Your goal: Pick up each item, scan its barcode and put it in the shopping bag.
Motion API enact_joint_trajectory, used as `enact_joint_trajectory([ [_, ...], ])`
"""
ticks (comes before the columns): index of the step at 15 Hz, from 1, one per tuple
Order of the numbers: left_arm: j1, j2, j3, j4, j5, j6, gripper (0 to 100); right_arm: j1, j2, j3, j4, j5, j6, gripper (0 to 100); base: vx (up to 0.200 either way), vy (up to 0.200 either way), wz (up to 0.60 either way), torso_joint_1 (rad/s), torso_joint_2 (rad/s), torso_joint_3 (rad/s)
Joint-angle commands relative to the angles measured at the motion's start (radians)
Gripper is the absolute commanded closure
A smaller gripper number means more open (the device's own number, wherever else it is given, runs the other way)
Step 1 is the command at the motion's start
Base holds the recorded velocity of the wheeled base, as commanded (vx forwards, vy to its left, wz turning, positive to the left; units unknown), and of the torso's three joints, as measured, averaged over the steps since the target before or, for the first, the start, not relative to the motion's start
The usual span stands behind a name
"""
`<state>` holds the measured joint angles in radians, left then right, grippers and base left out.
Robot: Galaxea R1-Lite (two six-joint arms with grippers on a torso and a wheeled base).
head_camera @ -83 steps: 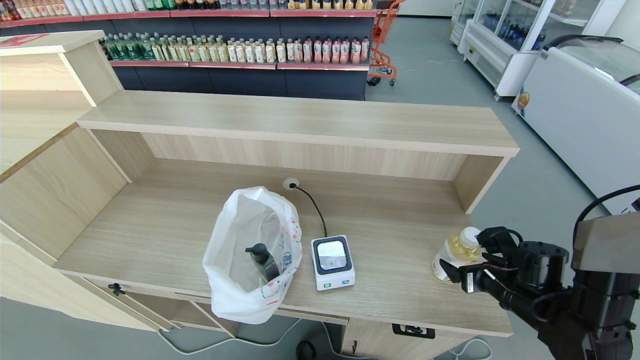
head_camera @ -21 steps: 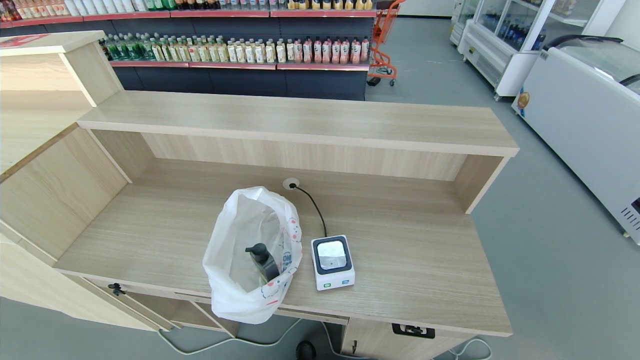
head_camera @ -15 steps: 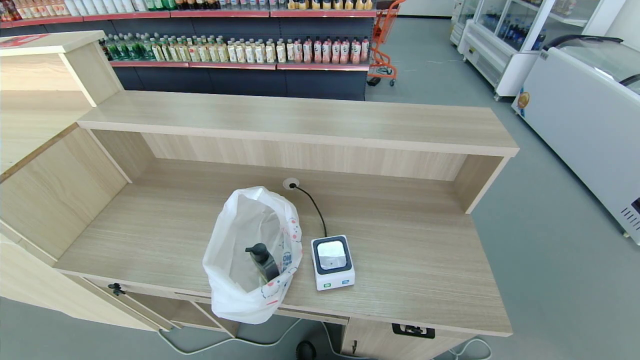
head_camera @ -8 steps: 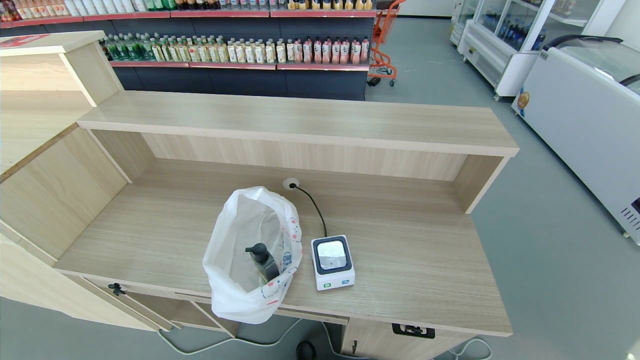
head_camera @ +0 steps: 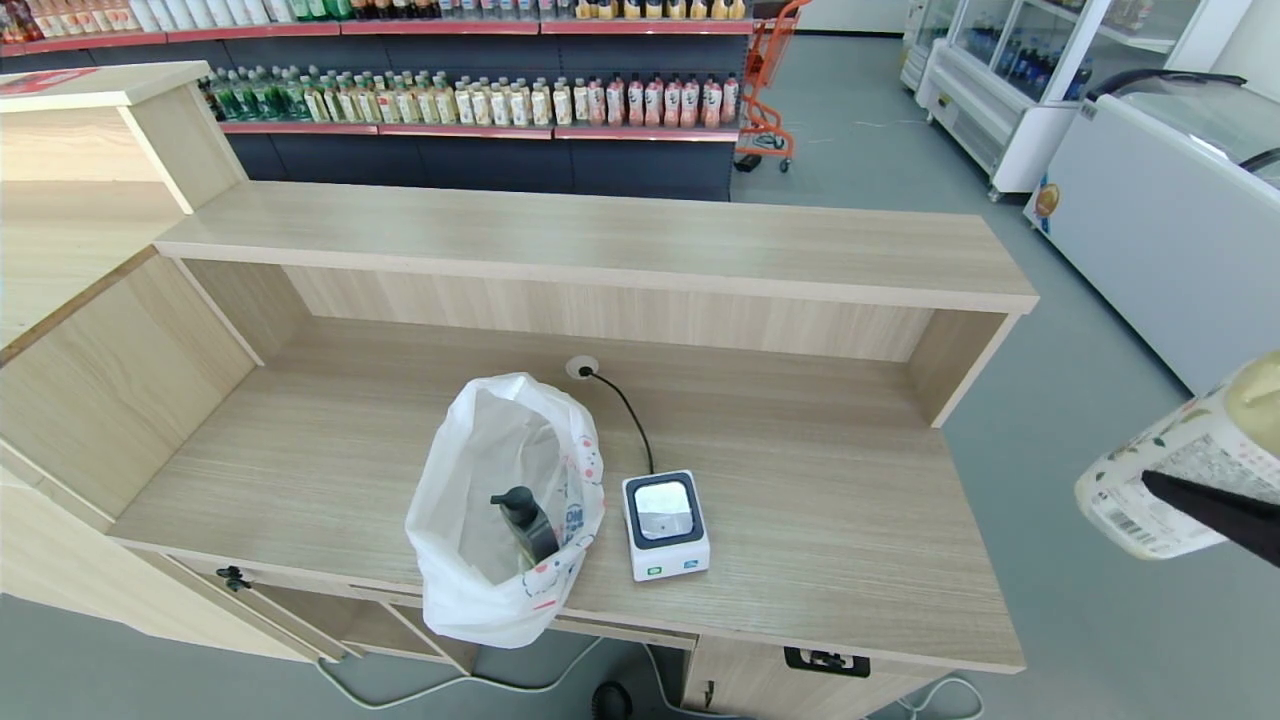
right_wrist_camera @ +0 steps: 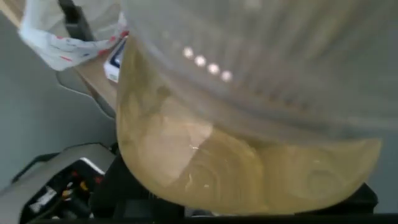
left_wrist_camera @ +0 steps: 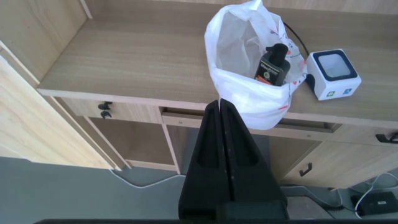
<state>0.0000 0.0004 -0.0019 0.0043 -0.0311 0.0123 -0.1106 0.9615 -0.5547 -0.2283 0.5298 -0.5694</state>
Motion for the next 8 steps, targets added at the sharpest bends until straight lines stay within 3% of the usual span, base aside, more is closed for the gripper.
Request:
enact_joint_trajectory([
  [1,0.000,0.001,0.000,0.000,0.000,0.000,100,-0.037,0.152,0.127,-0.180,-0.120,-0.095,100,0.000,0.000,0.00,0.000,0.00,0.000],
  [5,0.000,0.001,0.000,0.000,0.000,0.000,100,-0.037,0.281,0.131,-0.375,-0.120,-0.236,100,0.000,0.000,0.00,0.000,0.00,0.000],
  [8,0.000,0.000,0.000,0.000,-0.001,0.000,100,-0.037,0.284,0.130,-0.384,-0.119,-0.244,100,0.000,0.000,0.00,0.000,0.00,0.000],
])
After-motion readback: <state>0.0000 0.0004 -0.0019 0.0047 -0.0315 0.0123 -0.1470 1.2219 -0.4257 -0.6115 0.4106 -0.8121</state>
